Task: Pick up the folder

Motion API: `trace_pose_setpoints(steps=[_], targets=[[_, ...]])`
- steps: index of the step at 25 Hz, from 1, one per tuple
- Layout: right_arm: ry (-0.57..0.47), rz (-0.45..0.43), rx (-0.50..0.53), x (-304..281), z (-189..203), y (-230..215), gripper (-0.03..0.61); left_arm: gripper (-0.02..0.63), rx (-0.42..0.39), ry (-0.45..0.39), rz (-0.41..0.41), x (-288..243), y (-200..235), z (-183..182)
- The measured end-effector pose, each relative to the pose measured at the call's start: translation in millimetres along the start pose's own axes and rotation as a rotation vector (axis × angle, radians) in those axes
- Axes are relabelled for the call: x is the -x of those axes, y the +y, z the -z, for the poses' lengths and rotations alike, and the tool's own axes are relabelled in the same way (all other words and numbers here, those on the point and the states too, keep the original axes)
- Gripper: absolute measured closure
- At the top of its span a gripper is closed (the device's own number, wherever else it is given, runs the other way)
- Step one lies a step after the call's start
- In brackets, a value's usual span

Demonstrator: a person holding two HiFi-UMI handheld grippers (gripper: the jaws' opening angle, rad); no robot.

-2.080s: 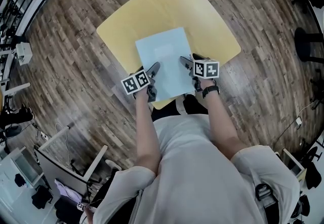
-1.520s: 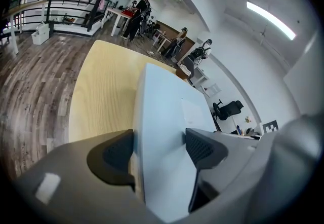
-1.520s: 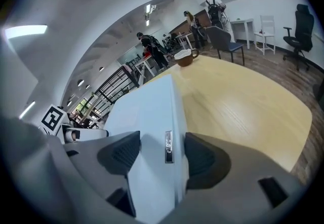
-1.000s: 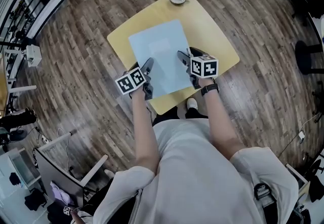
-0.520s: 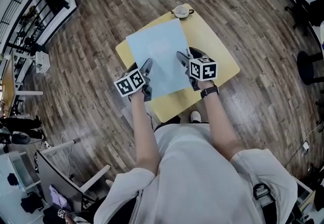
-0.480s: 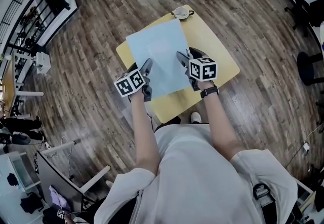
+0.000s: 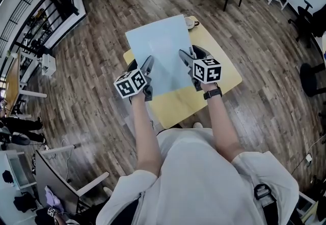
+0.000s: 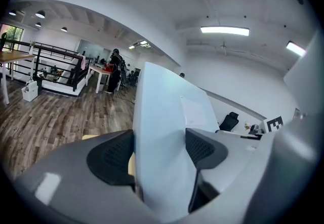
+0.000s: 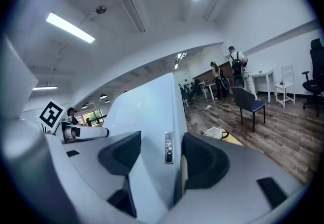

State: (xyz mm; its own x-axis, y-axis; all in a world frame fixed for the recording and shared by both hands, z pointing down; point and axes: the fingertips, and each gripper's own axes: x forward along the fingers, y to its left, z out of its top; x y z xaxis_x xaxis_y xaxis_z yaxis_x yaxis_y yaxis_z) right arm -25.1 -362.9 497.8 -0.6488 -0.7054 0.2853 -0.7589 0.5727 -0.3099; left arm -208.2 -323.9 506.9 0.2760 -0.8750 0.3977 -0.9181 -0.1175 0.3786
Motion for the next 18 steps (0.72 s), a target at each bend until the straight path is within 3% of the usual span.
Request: trace_pose_setpoints(steps=[11, 18], targets=[[-0.137, -0.041, 0.068, 13, -66, 37, 0.302, 0.282, -0.095, -0.14, 0.008, 40, -17, -69], [-0.243, -0.022, 0.098, 39, -110, 51, 0.302, 0.282, -0.187, -0.255, 0.006, 64, -48, -112]])
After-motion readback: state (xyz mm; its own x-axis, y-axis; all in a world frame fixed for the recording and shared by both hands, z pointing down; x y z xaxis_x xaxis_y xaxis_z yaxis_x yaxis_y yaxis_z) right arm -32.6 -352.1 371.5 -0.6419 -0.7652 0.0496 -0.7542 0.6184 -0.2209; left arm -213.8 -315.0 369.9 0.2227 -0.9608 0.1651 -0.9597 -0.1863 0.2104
